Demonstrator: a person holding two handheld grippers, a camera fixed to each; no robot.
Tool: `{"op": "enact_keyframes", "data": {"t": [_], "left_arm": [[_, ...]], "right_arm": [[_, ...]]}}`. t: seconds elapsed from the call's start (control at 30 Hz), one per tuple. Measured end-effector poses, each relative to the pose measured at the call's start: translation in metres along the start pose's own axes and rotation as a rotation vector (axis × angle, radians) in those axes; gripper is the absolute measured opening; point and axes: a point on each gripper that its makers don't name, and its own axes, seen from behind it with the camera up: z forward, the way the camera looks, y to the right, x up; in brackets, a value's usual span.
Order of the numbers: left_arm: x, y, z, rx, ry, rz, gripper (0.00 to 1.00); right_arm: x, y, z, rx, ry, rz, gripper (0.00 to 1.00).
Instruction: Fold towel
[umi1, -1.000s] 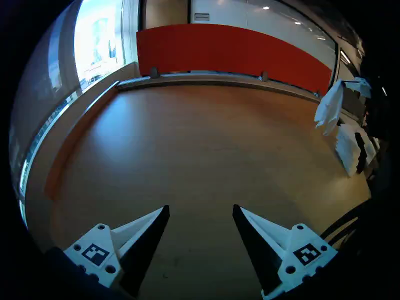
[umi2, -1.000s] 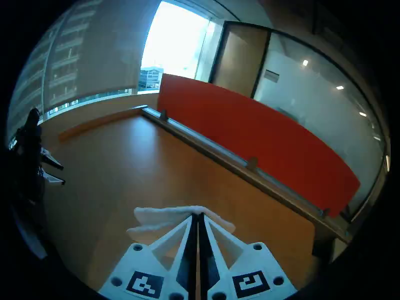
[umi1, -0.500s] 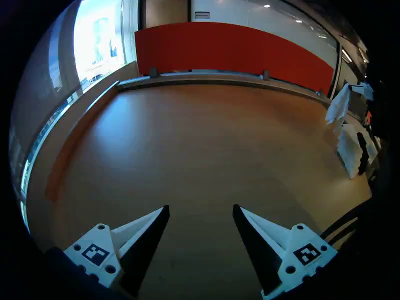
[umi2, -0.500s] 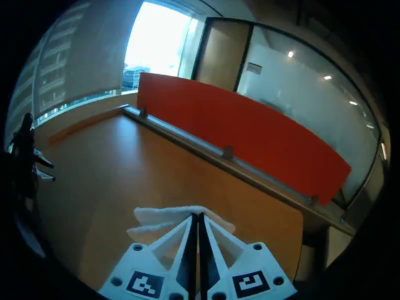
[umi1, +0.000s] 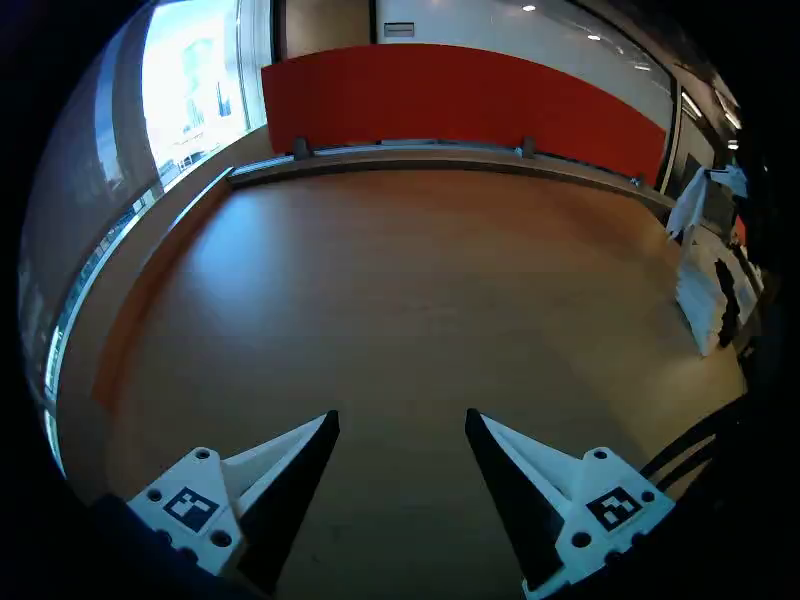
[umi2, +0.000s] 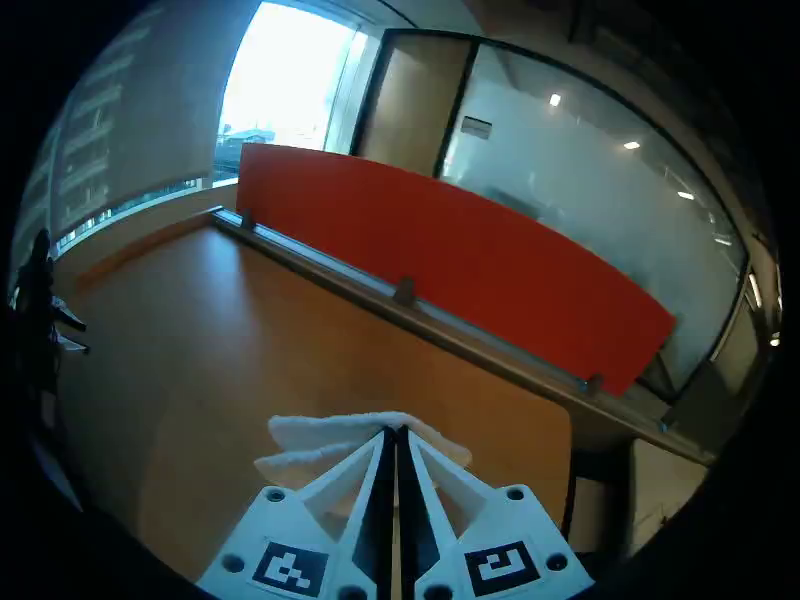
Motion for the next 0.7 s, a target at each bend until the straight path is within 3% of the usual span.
{"op": "enact_keyframes", "data": {"t": [0.4, 0.7], "left_arm": [[0.003, 0.015, 0.003, -0.012, -0.004, 0.02, 0.94], [0.006, 0.019, 0.001, -0.018, 0.0, 0.033, 0.94]], "right_arm": [[-0.021, 0.022, -0.012, -0.032, -0.024, 0.02, 0.02], [-0.04, 0.031, -0.028, -0.064, -0.037, 0.043, 0.02]]}}
